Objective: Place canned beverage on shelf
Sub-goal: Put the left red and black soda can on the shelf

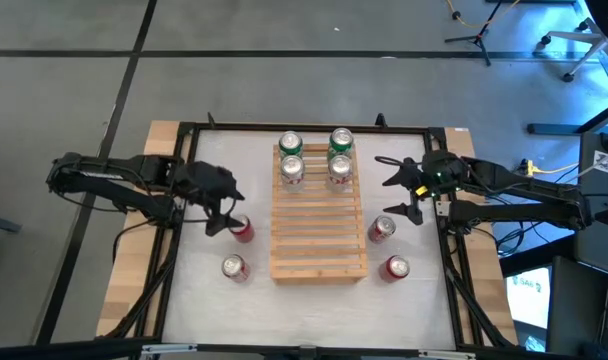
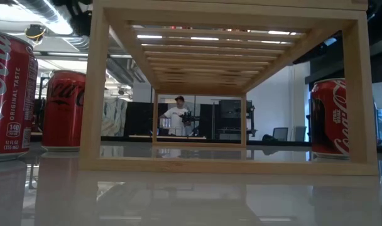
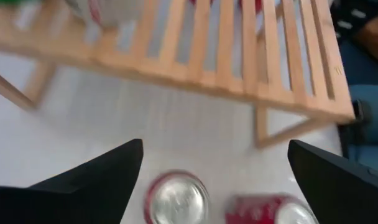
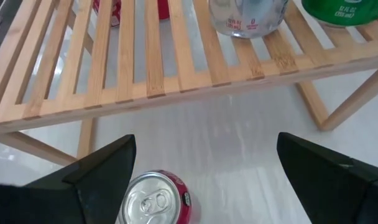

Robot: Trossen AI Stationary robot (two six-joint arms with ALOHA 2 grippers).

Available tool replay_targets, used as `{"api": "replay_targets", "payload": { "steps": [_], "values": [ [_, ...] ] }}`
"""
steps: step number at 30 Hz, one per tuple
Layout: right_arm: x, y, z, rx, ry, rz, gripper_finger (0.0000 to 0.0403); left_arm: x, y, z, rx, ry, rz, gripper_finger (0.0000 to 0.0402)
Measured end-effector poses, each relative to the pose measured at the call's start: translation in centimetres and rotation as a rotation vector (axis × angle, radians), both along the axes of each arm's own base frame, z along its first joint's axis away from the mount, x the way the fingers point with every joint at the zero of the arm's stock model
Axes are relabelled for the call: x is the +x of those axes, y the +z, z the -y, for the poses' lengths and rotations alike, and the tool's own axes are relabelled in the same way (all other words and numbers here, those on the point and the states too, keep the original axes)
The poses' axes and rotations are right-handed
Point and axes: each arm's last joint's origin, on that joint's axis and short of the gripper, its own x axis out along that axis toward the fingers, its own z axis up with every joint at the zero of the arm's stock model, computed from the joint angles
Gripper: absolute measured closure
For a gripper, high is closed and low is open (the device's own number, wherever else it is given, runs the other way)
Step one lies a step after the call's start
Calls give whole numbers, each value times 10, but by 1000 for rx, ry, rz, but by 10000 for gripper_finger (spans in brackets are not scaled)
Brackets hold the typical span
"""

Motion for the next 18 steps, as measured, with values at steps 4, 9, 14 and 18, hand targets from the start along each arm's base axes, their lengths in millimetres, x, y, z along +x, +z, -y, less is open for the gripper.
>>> {"api": "replay_targets", "payload": {
  "steps": [4, 9, 14, 18],
  "values": [
    [1, 1, 0, -3, 0, 14, 20, -1, 0, 4, -98, 23, -18, 8],
    [2, 3, 0, -8, 0, 36, 20, -1, 0, 7, -170, 95, -30, 11],
    [2, 3, 1, -8, 0, 36, 20, 5, -5, 11, -132, 147, -48, 11],
    [3, 3, 1, -9, 0, 40, 20, 13, -13, 13, -29, 130, -86, 11]
  ]
}}
